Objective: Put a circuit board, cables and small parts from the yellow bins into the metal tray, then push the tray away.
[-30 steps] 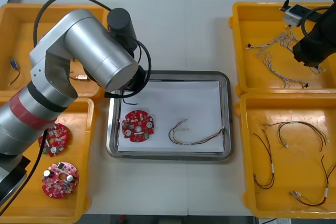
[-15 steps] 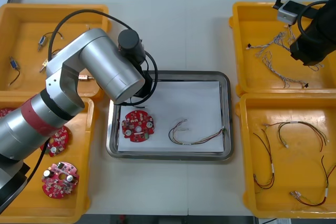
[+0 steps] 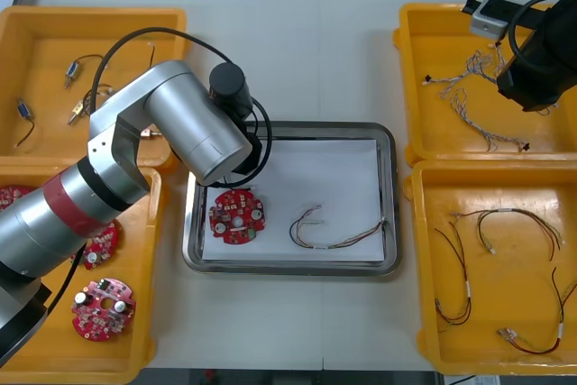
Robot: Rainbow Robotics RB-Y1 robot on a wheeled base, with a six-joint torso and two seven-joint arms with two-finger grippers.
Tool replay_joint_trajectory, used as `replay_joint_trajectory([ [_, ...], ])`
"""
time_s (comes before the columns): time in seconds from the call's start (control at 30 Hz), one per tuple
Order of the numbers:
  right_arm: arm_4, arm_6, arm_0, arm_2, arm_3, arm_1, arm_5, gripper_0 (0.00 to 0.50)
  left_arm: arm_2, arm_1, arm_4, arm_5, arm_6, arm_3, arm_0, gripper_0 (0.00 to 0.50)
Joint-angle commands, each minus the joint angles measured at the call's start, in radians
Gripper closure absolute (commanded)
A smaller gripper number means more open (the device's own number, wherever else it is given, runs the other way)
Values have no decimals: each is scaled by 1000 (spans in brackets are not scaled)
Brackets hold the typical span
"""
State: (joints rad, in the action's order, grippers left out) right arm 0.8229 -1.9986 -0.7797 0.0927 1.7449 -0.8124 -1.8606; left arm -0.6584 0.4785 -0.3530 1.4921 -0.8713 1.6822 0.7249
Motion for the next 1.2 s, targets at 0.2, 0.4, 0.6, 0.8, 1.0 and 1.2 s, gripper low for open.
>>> replay_joint_trajectory([
  [0.2,15,-28,-12,-30,38,1,-6,500,-20,-24,3,-30,48,-7,-9,500],
  [0.4,16,-26,-12,-30,38,1,-9,500,-20,-24,5,-30,48,-7,-7,276],
  [0.6,16,-26,-12,-30,38,1,-9,500,-18,-24,9,-35,38,-6,-4,69],
  [0.8,16,-26,-12,-30,38,1,-9,500,9,-21,-4,-27,26,-1,5,0],
  [1.0,16,-26,-12,-30,38,1,-9,500,68,-20,-69,40,14,16,41,0],
  [1.2,16,-26,-12,-30,38,1,-9,500,129,-3,-144,128,6,65,70,0],
])
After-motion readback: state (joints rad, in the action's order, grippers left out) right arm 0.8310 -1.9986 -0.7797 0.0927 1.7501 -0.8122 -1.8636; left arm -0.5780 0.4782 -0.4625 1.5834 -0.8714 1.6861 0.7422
